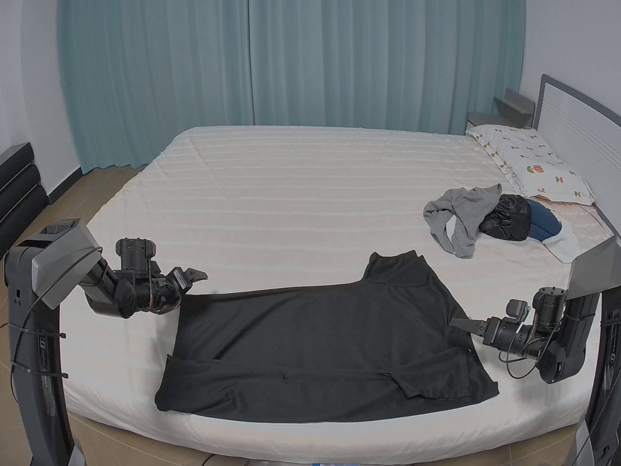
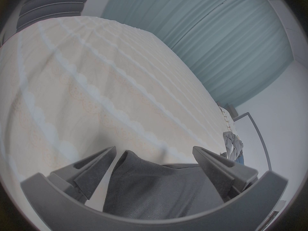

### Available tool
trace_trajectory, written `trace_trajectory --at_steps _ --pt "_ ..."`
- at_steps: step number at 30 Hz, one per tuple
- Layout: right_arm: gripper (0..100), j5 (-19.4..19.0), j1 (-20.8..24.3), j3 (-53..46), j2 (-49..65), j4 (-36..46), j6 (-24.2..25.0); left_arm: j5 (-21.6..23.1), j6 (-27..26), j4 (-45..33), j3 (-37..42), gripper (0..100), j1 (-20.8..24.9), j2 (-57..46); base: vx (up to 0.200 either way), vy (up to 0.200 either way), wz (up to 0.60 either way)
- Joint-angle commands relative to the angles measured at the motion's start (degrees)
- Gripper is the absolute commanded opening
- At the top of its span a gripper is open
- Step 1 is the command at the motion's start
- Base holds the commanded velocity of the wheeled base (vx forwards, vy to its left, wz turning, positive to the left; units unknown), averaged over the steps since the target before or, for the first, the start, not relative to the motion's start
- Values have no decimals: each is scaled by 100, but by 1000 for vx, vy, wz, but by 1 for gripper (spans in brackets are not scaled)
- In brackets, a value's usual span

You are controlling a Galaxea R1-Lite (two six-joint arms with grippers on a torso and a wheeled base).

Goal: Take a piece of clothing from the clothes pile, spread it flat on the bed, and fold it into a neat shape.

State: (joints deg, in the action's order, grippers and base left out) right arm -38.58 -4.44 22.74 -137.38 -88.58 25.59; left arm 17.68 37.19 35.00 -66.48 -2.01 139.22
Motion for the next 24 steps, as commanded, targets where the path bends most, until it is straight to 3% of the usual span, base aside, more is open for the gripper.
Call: trace_trajectory --at_steps 1,3,4,15,21,22,24 --pt "100 0 4 20 -17 -2 -1 -1 -28 -11 -15 100 -1 79 0 0 0" --pt "100 0 -5 29 -17 -2 -1 -1 -46 -11 -15 100 8 97 0 0 0" --pt "100 0 -5 29 -17 -2 -1 -1 -46 -11 -15 0 17 97 0 0 0" --pt "100 105 83 328 79 7 183 -115 95 16 -32 0 8 53 0 0 0" --pt "100 1019 435 1207 18 561 289 -353 543 42 -50 0 8 -61 0 0 0" --pt "100 1019 435 1207 18 561 289 -353 543 42 -50 0 8 -61 0 0 0" --pt "100 1274 593 1936 44 1255 271 -353 561 42 -41 0 8 -70 0 0 0"
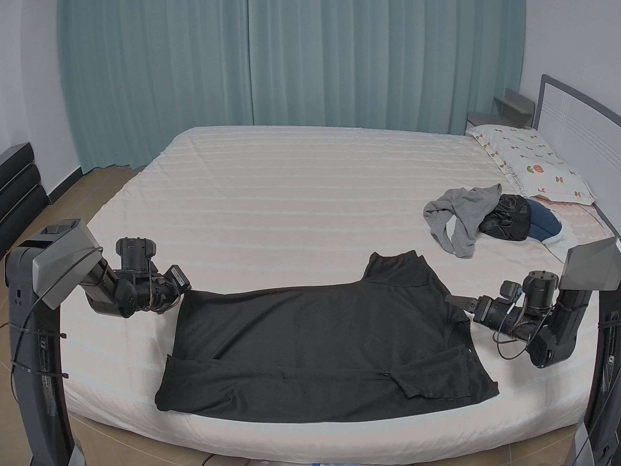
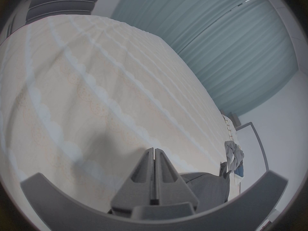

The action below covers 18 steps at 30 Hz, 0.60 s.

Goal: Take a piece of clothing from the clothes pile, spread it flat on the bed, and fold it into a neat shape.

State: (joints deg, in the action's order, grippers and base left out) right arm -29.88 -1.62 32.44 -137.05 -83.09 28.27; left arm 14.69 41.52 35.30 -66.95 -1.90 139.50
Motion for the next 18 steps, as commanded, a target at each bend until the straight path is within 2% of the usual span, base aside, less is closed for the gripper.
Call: trace_trajectory --at_steps 1,3,4,5,8,11,18 --pt "100 422 338 1186 3 918 -6 -54 128 12 15 0 -3 -98 0 0 0" --pt "100 430 399 1678 -50 1480 3 -54 128 12 24 0 6 -98 0 0 0" --pt "100 430 399 1678 -50 1480 3 -54 128 12 24 0 6 -98 0 0 0" --pt "100 483 461 2144 -156 2086 -14 -45 128 12 7 0 -3 -98 0 0 0" --pt "100 615 514 2680 -288 2561 -23 -45 137 12 15 0 -3 -89 0 0 0" --pt "100 755 514 3357 -367 3466 -23 -45 128 12 33 0 -3 -89 0 0 0" --pt "100 870 470 4183 -683 3967 -76 -45 128 12 51 0 6 -81 0 0 0"
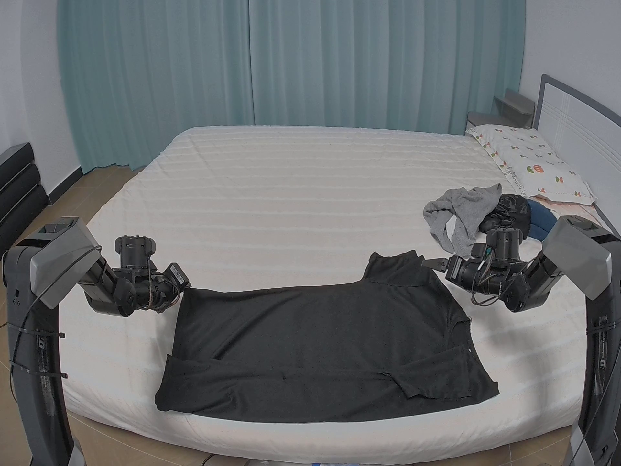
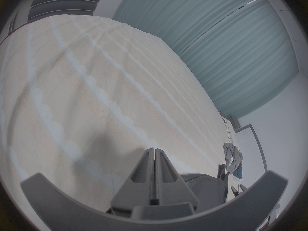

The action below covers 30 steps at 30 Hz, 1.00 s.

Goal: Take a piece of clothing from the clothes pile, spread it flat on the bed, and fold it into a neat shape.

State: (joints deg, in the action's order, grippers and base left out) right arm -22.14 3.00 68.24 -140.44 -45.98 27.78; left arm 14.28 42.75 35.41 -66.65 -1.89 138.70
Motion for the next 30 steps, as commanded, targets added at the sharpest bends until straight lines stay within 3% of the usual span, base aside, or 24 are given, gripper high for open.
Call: trace_trajectory --at_steps 1,5,14,15,24,30 --pt "100 131 8 893 -537 450 -36 -4 5 1 20 0 4 -1 0 0 0" --pt "100 412 43 1262 -792 529 -80 -12 5 1 11 0 -4 7 0 0 0" --pt "100 430 52 1596 -1012 714 -89 -21 5 1 -6 0 -4 16 0 0 0" --pt "0 421 52 1596 -1012 714 -89 -12 5 1 -6 0 -4 25 0 0 0" --pt "0 377 17 1350 -880 670 -247 -30 -30 1 -15 0 -13 -1 0 0 0" --pt "0 69 -63 928 -485 494 -194 -30 -30 1 2 0 -13 -63 0 0 0"
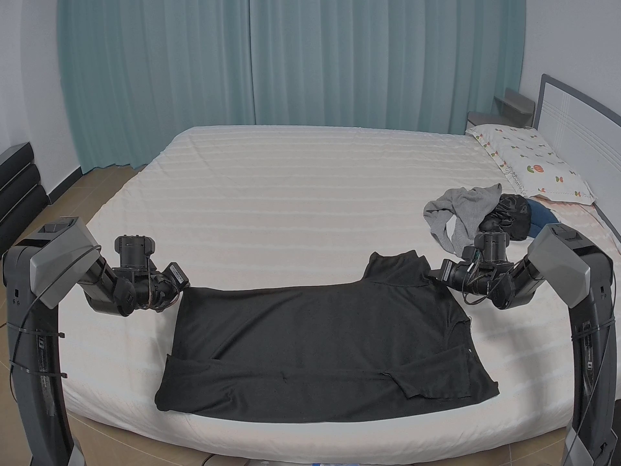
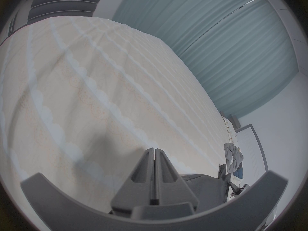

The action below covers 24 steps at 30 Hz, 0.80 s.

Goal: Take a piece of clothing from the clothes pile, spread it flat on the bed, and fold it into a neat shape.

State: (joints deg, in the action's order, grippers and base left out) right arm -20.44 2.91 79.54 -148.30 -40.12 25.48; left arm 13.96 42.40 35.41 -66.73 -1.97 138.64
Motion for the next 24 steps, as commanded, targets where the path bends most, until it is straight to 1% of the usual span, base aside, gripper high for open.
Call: trace_trajectory --at_steps 1,5,11,17,22,24 --pt "0 -109 -89 -229 328 -128 45 2 5 1 29 0 -5 -92 0 0 0" --pt "0 -109 -142 -238 389 -198 63 2 14 -8 64 0 -5 -215 0 0 0" --pt "0 -109 -160 -352 521 -391 265 2 23 -8 90 0 -22 -259 0 0 0" --pt "0 -91 -291 -897 706 -1068 309 -51 14 -8 108 0 -31 -338 0 0 0" --pt "0 -91 -362 -1196 899 -1262 326 -60 23 9 240 0 -40 -558 0 0 0" --pt "0 -100 -370 -1319 926 -1358 423 -60 32 1 257 0 -49 -610 0 0 0"
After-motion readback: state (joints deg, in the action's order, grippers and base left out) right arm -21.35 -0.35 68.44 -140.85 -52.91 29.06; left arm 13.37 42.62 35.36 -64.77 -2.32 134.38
